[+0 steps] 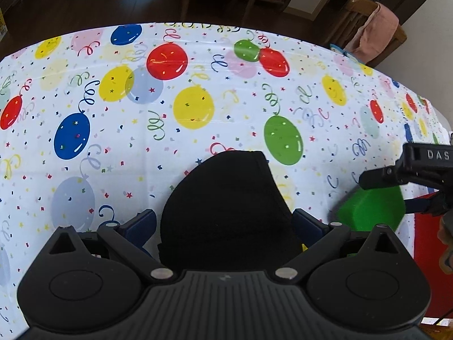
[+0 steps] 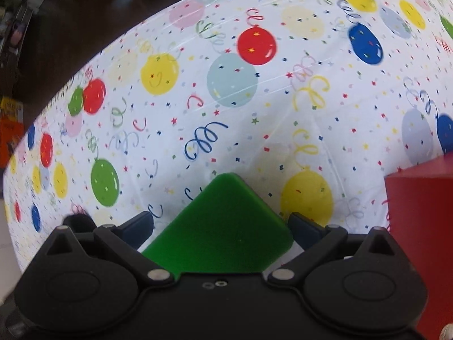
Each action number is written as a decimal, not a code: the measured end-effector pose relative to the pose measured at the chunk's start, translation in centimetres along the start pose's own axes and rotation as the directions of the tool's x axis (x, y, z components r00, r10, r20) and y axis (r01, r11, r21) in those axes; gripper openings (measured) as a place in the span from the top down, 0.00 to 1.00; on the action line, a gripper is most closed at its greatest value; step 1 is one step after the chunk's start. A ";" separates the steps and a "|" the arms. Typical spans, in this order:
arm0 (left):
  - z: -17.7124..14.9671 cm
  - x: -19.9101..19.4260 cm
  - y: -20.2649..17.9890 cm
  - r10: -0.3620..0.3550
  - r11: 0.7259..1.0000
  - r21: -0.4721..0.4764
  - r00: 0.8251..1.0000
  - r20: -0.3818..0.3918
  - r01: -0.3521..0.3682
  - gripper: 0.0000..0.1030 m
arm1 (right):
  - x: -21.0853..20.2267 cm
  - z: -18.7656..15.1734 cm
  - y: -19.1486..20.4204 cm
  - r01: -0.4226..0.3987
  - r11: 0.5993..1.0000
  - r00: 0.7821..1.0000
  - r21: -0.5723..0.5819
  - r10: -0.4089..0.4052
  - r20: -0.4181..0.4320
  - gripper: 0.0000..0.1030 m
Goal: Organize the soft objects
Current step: 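Grasp the black face mask with left tool while right tool grasps the green sponge, then carry the black mask with left tool while right tool carries green sponge over the box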
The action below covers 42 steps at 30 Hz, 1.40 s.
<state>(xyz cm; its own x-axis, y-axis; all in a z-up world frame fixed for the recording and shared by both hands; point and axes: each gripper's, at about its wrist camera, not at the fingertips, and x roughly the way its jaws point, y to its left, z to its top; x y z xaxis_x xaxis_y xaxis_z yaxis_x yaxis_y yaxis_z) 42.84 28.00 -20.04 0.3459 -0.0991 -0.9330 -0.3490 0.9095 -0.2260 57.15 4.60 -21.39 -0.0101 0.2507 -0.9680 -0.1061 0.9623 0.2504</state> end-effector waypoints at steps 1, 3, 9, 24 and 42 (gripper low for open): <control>0.0 0.2 0.1 0.002 1.000 0.001 1.000 -0.002 -0.002 0.05 | 0.1 -0.1 0.2 0.012 1.000 1.000 -0.019 -0.012 -0.001 0.02; -0.1 0.2 0.0 0.013 1.000 0.011 1.000 0.011 -0.013 0.07 | 0.2 -0.3 0.6 0.026 0.998 1.000 -0.052 -0.026 0.004 0.03; -0.3 -0.2 -0.9 0.066 0.995 0.068 0.996 0.053 -0.069 0.54 | 0.2 -0.8 1.6 0.063 0.989 0.998 -0.135 -0.060 0.027 0.07; -1.9 -2.0 -2.6 -0.003 0.990 0.141 0.996 0.091 -0.010 0.90 | -2.8 -2.5 1.5 0.121 0.956 0.981 -0.266 -0.075 0.179 0.14; -2.4 -10.4 -5.2 -0.048 0.991 0.135 0.975 0.217 0.019 0.93 | -14.5 -5.9 -2.0 0.065 0.946 0.948 -0.319 0.041 0.316 0.14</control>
<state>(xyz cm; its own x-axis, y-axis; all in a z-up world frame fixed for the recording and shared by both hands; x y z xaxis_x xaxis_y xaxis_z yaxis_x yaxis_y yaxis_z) 38.91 23.35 -9.84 0.5429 -0.0528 -0.8381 -0.2214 0.9537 -0.2035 51.59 -1.63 -7.97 0.3001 0.3106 -0.9019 -0.4179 0.8927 0.1684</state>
